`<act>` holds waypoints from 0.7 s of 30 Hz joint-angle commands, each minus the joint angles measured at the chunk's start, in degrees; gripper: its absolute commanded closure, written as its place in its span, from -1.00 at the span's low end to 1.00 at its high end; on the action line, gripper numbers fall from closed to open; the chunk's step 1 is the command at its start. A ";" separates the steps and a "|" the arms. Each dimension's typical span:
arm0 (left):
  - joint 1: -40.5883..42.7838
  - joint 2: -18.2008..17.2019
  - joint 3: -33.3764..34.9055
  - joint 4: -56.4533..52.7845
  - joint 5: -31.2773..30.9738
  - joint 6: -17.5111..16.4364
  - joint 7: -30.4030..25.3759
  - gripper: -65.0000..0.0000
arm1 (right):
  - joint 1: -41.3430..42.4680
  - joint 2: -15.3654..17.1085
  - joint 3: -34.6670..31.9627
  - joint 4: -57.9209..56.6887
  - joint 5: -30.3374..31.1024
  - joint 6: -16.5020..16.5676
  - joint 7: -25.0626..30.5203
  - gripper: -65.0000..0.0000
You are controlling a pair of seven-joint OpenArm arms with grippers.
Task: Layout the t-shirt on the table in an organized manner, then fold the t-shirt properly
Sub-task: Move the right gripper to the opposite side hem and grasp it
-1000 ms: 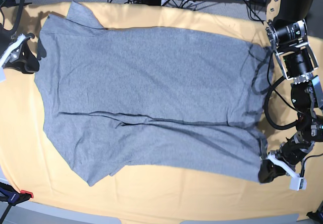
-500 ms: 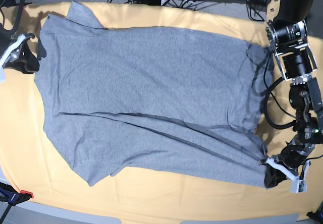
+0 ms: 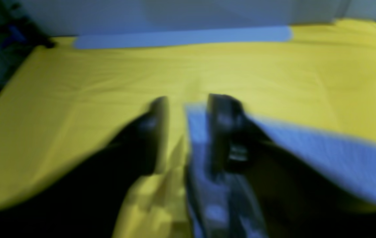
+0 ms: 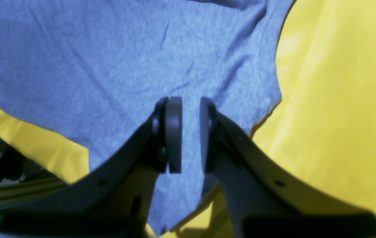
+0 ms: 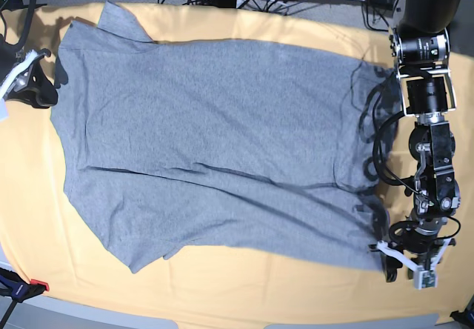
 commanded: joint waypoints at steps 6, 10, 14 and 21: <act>-1.90 -1.03 -0.31 0.96 -2.75 0.37 4.11 -0.52 | 4.70 1.14 0.46 0.79 -2.93 0.30 6.58 0.28; -1.90 -1.20 -0.35 0.96 -2.82 0.02 10.10 -0.52 | 8.83 1.16 -0.22 0.20 -10.86 -2.36 13.38 -0.12; -1.90 -2.29 -0.46 0.96 -5.84 -1.64 12.68 -0.52 | 14.82 1.16 -5.95 -3.69 -19.28 -4.50 17.00 -0.12; -1.86 -4.87 -0.48 0.96 -9.46 -3.74 14.91 -0.52 | 28.98 1.16 -19.56 -20.15 -31.01 -4.85 22.16 -0.12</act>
